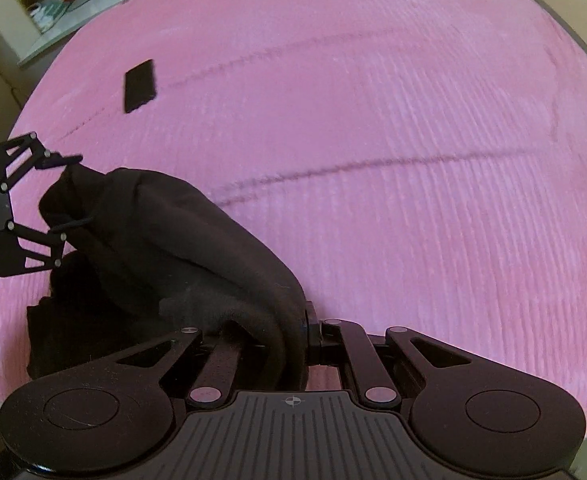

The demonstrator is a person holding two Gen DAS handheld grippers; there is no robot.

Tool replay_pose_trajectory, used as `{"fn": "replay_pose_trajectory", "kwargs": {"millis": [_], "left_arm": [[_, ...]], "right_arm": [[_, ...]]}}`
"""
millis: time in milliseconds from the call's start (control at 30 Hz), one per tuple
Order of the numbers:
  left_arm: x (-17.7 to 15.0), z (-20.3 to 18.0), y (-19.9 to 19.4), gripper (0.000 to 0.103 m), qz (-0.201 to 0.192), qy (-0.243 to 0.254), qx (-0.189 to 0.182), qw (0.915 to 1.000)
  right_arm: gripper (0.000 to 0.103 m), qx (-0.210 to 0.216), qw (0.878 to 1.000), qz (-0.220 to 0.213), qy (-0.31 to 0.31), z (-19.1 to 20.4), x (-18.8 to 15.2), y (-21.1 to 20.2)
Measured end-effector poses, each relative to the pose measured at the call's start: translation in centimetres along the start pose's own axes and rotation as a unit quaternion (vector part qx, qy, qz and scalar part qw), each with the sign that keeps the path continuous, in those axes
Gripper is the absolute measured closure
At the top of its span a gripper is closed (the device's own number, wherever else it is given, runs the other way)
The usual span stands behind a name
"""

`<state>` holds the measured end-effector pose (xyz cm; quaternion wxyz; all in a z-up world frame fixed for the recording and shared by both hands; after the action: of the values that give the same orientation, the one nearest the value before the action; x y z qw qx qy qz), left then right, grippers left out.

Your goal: Fold clothes

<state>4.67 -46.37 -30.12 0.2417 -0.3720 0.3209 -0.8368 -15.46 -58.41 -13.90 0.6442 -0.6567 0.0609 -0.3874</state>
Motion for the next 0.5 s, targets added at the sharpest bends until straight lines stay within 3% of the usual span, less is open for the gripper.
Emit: {"fn": "replay_pose_trajectory", "kwargs": {"millis": [67,233,367,500], "left_arm": [[-0.9,-1.1,1.1,0.04,0.028,0.037,-0.023,0.9987],[-6.1,-2.2,1.2,0.04,0.07,0.116,-0.035,0.9901],[-5.1,-2.3,0.9,0.04,0.02,0.152,-0.022,0.9879],[-3.6,-4.9,2.7,0.04,-0.03,0.259,-0.025,0.9649]], "right_arm": [[0.097,-0.004,1.0,0.002,0.019,-0.7,-1.0,-0.3],[0.097,-0.008,0.998,0.008,0.056,-0.4,-3.1,-1.1],[0.097,-0.008,0.997,0.004,0.077,-0.3,-3.5,0.3],[0.097,-0.007,0.998,0.001,0.069,-0.5,-2.9,0.1]]}}
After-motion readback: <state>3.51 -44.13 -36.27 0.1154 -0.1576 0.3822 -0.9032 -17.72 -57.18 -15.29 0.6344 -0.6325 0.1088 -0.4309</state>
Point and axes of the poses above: each gripper's, at about its wrist camera, not at the fingertips, and y roughly the way its jaws point, z to its left, x to its top, the point moved 8 cm from there along y, roughly the way its jaws point, and after that the axes turned 7 degrees about -z, right-handed, at the moved point
